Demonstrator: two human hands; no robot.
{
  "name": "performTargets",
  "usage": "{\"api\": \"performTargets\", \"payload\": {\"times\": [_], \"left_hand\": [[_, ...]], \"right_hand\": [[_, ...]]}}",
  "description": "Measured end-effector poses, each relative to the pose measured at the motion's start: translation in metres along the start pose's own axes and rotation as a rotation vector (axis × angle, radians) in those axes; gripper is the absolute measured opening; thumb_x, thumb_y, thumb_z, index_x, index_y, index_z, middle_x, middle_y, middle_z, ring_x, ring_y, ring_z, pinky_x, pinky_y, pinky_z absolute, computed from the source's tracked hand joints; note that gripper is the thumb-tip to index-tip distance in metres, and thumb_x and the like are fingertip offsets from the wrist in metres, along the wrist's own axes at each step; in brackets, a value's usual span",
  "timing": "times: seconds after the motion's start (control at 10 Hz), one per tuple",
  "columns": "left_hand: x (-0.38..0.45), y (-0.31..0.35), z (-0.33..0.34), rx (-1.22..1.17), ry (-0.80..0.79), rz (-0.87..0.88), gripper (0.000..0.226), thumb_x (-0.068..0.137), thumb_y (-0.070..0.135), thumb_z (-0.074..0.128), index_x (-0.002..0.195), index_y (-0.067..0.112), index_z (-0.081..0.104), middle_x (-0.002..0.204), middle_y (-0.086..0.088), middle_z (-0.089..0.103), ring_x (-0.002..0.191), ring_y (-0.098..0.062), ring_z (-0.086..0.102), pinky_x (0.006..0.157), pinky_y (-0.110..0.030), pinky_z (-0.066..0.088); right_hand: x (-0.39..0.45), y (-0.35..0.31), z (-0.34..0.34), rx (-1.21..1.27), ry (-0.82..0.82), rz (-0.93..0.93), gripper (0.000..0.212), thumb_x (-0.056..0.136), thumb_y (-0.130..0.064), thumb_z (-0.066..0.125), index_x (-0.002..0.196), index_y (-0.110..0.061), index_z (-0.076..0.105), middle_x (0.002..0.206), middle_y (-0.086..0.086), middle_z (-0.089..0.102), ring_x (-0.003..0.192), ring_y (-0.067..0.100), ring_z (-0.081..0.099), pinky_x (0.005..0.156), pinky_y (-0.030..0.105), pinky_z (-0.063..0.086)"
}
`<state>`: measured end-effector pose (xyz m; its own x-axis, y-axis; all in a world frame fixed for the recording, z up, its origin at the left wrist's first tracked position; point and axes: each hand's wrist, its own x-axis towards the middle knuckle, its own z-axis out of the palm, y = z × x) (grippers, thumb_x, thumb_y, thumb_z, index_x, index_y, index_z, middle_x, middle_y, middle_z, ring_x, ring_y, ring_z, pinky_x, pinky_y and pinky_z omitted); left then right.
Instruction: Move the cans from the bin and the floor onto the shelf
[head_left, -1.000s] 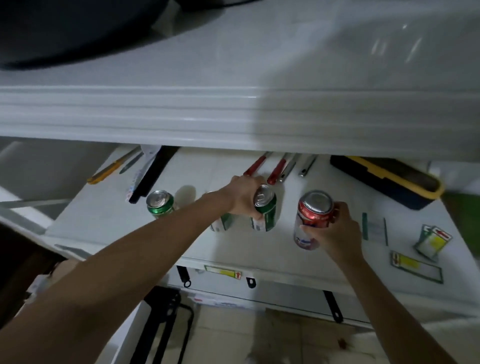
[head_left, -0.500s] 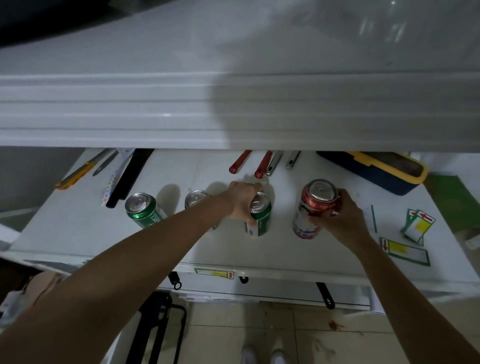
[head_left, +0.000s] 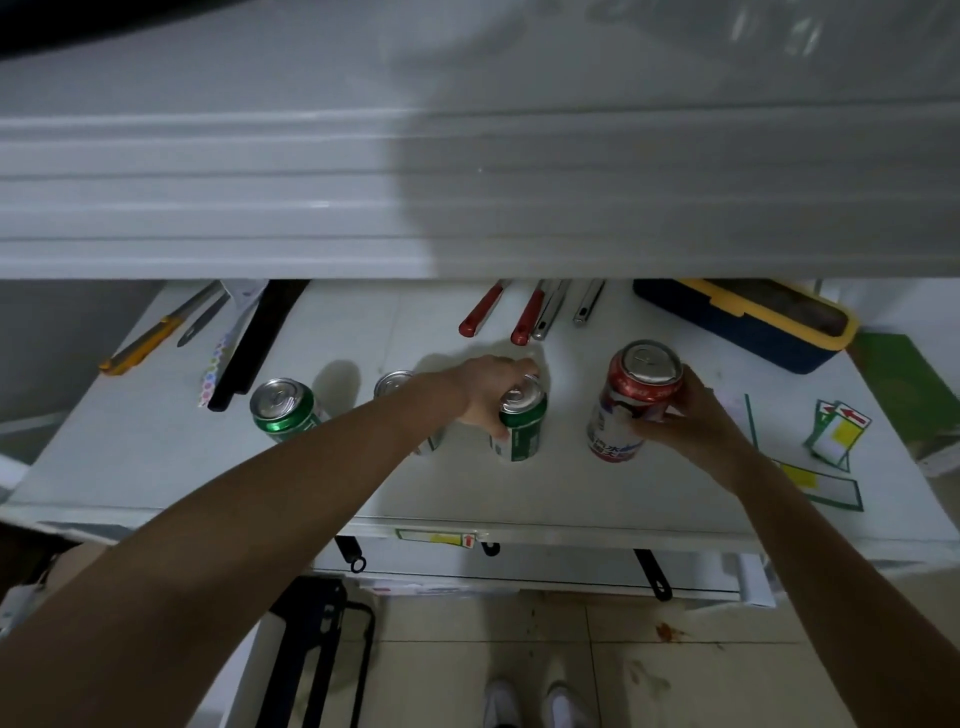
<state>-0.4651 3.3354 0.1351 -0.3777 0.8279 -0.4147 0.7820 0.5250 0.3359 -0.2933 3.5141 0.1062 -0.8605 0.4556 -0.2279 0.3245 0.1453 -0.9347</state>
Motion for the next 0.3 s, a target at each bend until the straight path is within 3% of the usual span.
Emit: {"api": "performTargets", "payload": {"times": [0.1, 0.2, 0.3], "left_hand": [[-0.011, -0.007, -0.002, -0.041, 0.059, 0.058, 0.094, 0.063, 0.026, 0.081, 0.141, 0.025, 0.027, 0.148, -0.004, 0.037, 0.135, -0.022, 0.033, 0.107, -0.036, 0.029], [-0.036, -0.016, -0.016, 0.067, 0.126, 0.085, 0.096, 0.073, 0.050, 0.067, 0.147, 0.029, 0.010, 0.159, -0.002, 0.013, 0.145, -0.020, 0.011, 0.115, -0.040, 0.013], [-0.062, -0.025, -0.031, 0.106, 0.245, -0.048, 0.082, 0.083, 0.059, 0.047, 0.147, 0.031, 0.003, 0.160, -0.003, 0.005, 0.146, -0.023, 0.005, 0.116, -0.042, 0.010]], "right_hand": [[-0.010, 0.002, 0.009, -0.053, 0.092, -0.041, 0.091, 0.067, -0.005, 0.075, 0.141, -0.015, 0.024, 0.141, 0.007, 0.041, 0.128, 0.019, 0.038, 0.098, 0.032, 0.034], [-0.021, -0.013, 0.012, -0.260, 0.274, -0.069, 0.092, 0.075, -0.023, 0.072, 0.146, -0.013, 0.014, 0.155, 0.010, 0.024, 0.141, 0.023, 0.022, 0.112, 0.037, 0.021], [-0.029, -0.041, 0.009, -0.564, 0.327, -0.252, 0.076, 0.088, -0.031, 0.055, 0.147, -0.008, 0.013, 0.158, 0.014, 0.011, 0.146, 0.028, 0.006, 0.117, 0.041, 0.006]]}}
